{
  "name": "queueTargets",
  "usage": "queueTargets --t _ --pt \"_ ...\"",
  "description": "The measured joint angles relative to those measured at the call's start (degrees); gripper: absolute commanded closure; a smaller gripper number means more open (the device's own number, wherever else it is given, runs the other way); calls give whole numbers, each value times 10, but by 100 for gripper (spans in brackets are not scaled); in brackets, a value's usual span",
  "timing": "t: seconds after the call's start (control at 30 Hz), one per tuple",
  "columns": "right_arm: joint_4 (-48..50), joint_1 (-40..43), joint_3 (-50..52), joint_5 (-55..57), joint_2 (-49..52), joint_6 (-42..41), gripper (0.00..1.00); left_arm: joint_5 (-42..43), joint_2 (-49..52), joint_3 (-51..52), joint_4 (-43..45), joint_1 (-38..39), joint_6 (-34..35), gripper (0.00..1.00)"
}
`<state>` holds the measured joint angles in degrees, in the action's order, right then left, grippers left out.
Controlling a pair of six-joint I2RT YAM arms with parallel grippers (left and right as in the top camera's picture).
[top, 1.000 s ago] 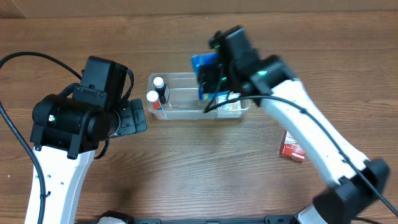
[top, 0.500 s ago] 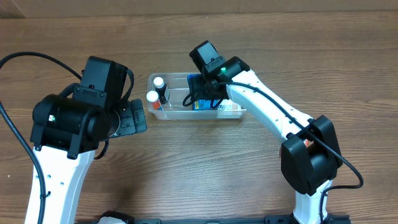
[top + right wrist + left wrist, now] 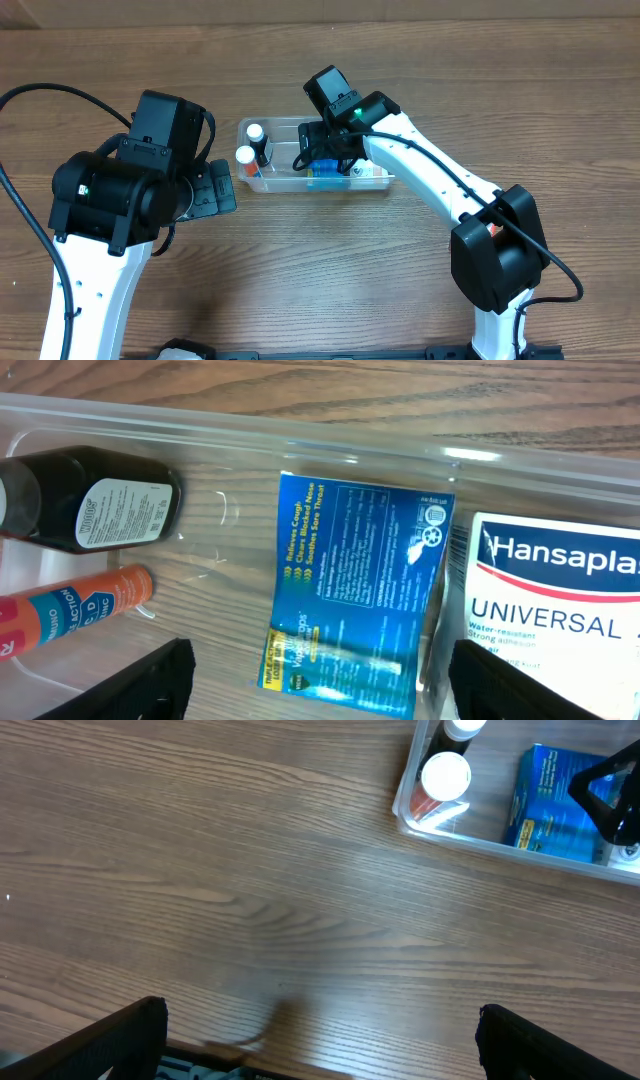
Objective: Pack container
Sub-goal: 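Place the blue box in the container left of the Hansaplast box, then move the right gripper to the red Panadol box and grasp it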
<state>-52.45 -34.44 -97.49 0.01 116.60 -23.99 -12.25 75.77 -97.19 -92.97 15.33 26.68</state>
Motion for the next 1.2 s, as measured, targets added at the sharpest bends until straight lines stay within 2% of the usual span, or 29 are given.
queueTargets --t 0.17,0.27,0.37,0.4,0.47,0.57,0.63,0.73,0.83,1.03,1.2 --pt "-17 0 0 7 -1 0 0 0 0 0 2 0 0 0" --pt "-47 2 1 50 -24 0 0 1 0 0 17 -15 0 0" --pt "-101 26 2 107 -126 -3 0 4 0 0 23 -95 0 0" --pt "-122 42 2 115 -162 -12 0 4 0 0 23 -102 0 0" --pt "-191 116 -7 135 -253 -34 0 40 0 1 28 -202 -18 0" --pt "-278 231 -8 128 -302 -58 0 74 0 1 28 -286 -42 0" --pt "-334 292 -6 113 -303 -63 0 89 0 1 28 -308 -53 0" --pt "-359 326 22 80 -301 -54 0 106 0 1 28 -309 -63 0" --pt "-356 329 78 62 -317 -49 0 111 0 7 28 -309 -70 0" --pt "-283 336 221 35 -412 -45 0 116 0 50 43 -309 -74 0" --pt "-166 393 362 2 -401 -41 0 117 0 58 48 -309 -74 0"
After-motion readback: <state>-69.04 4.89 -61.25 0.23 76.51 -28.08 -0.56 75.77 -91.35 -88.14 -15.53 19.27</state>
